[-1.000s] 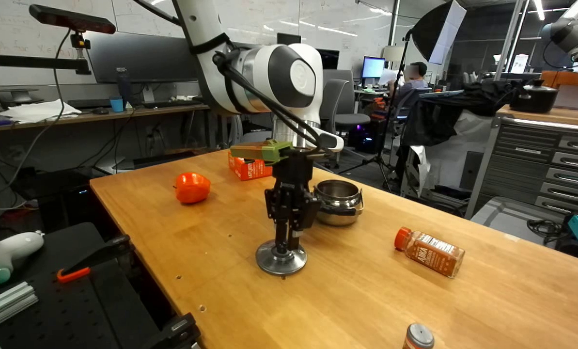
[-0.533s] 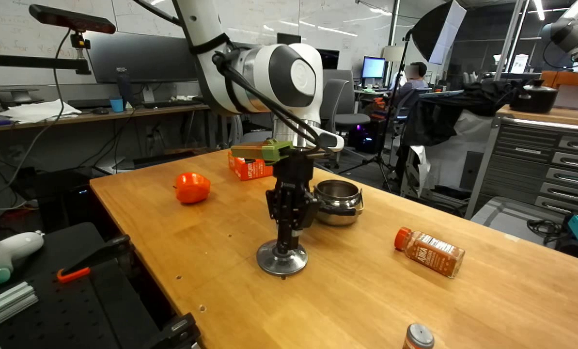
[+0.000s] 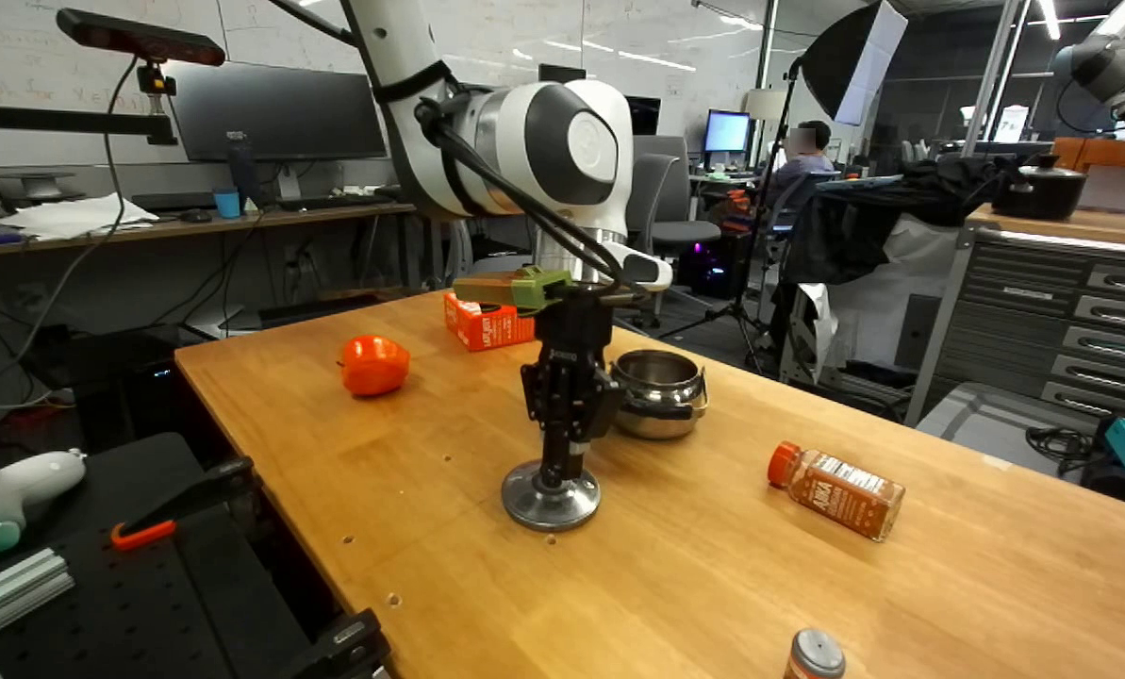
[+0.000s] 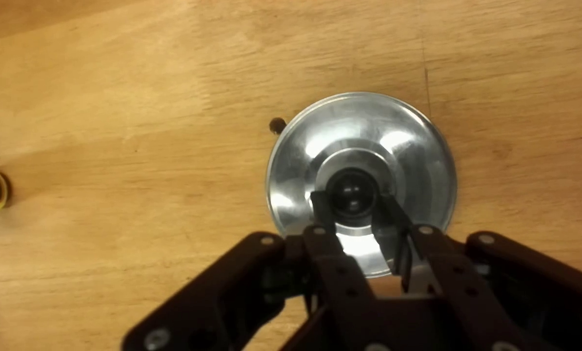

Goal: Cover the kettle with the lid on the table

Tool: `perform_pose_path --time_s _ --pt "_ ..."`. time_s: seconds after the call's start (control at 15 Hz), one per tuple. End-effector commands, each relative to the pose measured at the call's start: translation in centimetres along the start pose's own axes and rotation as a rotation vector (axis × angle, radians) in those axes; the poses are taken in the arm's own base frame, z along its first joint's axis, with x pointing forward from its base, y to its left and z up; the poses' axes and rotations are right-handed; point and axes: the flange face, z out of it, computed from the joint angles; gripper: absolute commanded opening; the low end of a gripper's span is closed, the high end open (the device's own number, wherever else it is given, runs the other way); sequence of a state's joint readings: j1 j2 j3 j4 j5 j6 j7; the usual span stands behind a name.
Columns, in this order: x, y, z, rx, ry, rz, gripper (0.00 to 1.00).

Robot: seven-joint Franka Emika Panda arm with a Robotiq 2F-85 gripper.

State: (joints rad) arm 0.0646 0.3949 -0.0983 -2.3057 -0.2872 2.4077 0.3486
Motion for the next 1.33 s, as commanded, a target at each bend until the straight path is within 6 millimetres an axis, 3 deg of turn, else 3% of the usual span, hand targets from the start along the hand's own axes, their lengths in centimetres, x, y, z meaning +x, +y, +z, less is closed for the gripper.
perform_pose_path --time_s 0.0,0.33,0.8,1.27 --pt "0.1 0.0 -1.7 0.014 -0.008 0.005 0.07" --pt "-0.5 0.1 -4.6 0.026 0.001 0.014 0.07" --pt "-1.0 -0.1 -11.1 0.048 0.019 0.015 0.07" --pt "1.8 -0.5 -17.6 0.099 0.044 0.051 0.07"
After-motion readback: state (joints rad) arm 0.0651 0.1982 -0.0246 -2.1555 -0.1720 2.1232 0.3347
